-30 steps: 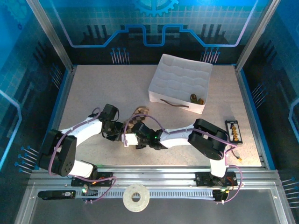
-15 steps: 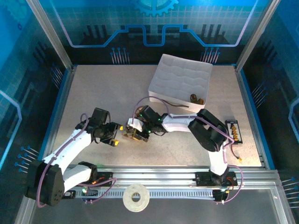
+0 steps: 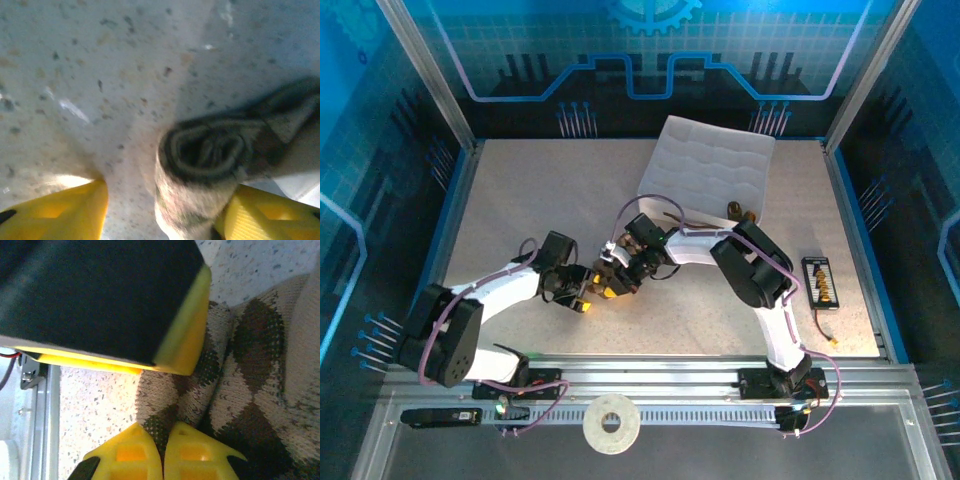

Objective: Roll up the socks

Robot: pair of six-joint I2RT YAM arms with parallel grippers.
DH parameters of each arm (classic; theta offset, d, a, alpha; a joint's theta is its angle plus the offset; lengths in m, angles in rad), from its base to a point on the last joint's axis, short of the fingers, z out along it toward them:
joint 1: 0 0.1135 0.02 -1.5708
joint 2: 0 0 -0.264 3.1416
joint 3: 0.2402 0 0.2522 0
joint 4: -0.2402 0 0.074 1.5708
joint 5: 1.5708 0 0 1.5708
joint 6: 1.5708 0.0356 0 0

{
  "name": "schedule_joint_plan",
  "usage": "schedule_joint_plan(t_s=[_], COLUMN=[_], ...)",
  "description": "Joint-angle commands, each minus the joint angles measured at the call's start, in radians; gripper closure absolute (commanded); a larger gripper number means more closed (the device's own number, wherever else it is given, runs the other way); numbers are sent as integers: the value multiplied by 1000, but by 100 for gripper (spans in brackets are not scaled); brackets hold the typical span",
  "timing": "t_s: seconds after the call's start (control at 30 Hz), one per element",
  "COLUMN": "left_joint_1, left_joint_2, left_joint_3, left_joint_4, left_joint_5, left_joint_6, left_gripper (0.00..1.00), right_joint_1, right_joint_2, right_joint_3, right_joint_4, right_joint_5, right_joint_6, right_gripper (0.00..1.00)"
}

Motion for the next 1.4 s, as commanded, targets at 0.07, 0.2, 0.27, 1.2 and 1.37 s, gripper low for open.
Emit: schedule_joint_plan(t_s=[0.07, 0.2, 0.27, 1.2, 1.37], left_joint_1=[-14, -45, -59, -60, -61], left_joint_2=[64, 101, 101, 118, 124], left_joint_3=[42, 54, 48, 121, 127], left_joint_4=[4, -67, -127, -413, -403], left_joint_5=[-48, -42, -38, -45, -42], left_joint_6=[37, 24, 7, -42, -42], left_gripper=[55, 83, 100, 100, 100], right_joint_1=[-6, -4, 7, 448, 443], right_joint_2=[56, 37, 8, -340, -301], right_joint_3=[-48, -52, -61, -410, -382], right_joint_4=[-133, -139, -135, 428, 428], right_joint_5=[29, 62, 93, 953, 965], right_joint_6=[23, -8, -44, -561, -524], right_gripper=[100, 100, 96, 54, 61])
